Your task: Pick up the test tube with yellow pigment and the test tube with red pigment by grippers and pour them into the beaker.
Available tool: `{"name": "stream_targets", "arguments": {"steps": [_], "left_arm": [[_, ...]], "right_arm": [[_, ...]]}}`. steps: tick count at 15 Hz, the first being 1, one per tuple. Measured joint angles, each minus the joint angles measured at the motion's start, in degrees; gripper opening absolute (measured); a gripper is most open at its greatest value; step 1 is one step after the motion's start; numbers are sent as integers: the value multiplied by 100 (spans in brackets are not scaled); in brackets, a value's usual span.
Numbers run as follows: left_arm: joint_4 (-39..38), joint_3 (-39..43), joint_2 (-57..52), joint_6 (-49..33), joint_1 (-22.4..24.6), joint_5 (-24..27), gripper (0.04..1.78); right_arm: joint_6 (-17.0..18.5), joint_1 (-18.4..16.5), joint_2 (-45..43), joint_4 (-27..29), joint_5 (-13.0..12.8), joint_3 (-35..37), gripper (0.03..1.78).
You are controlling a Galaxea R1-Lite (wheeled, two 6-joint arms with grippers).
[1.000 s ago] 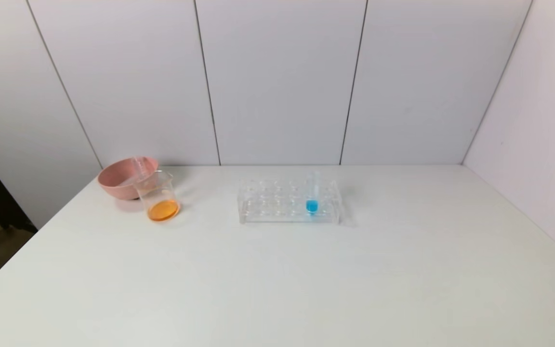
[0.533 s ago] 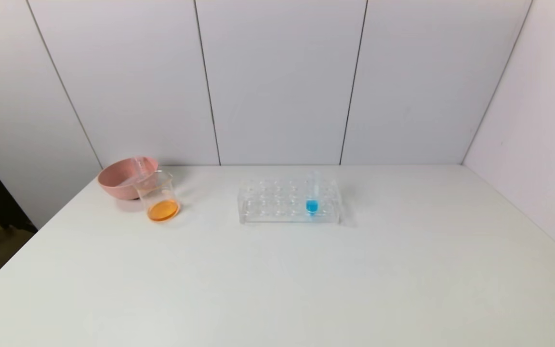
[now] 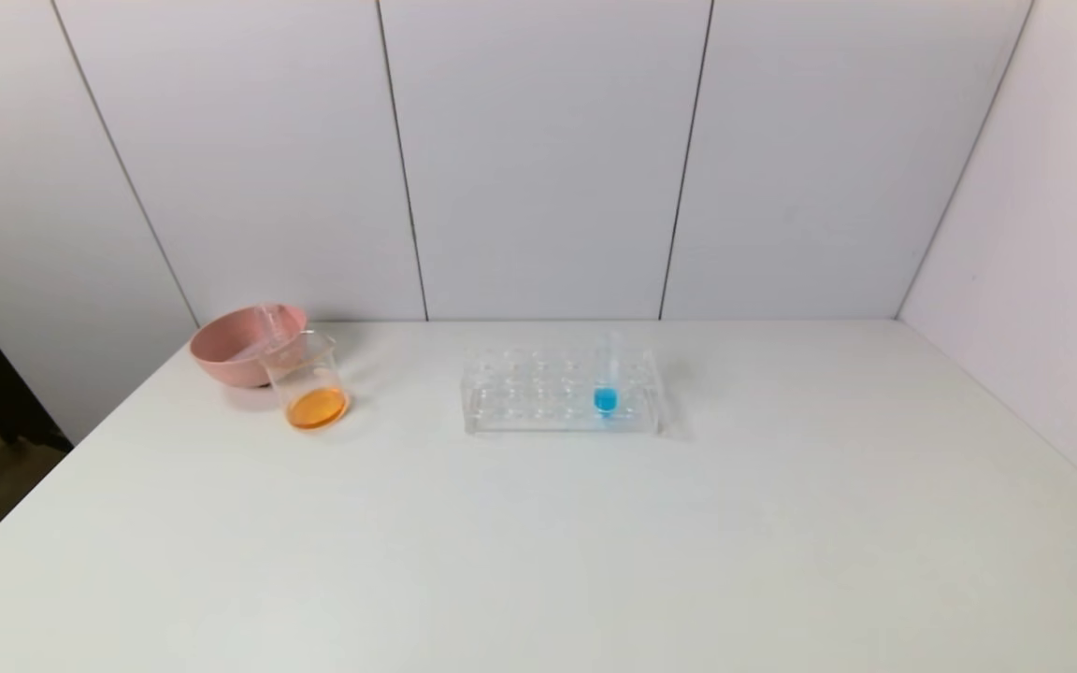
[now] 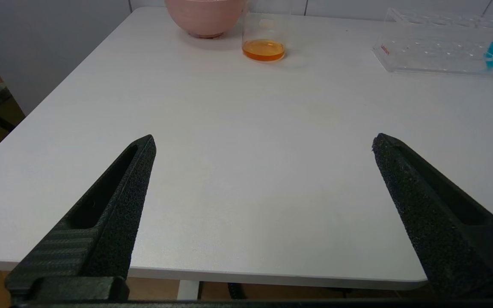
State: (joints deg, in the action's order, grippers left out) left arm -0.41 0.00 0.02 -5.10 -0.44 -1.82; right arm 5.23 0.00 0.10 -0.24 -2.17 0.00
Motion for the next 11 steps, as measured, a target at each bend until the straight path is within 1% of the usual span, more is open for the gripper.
{"name": "stream_targets", "arguments": {"steps": [11], "left_arm": [[0,0,-2,2,26,2,176]], "right_arm": [[0,0,0,-2,0,0,171]]}}
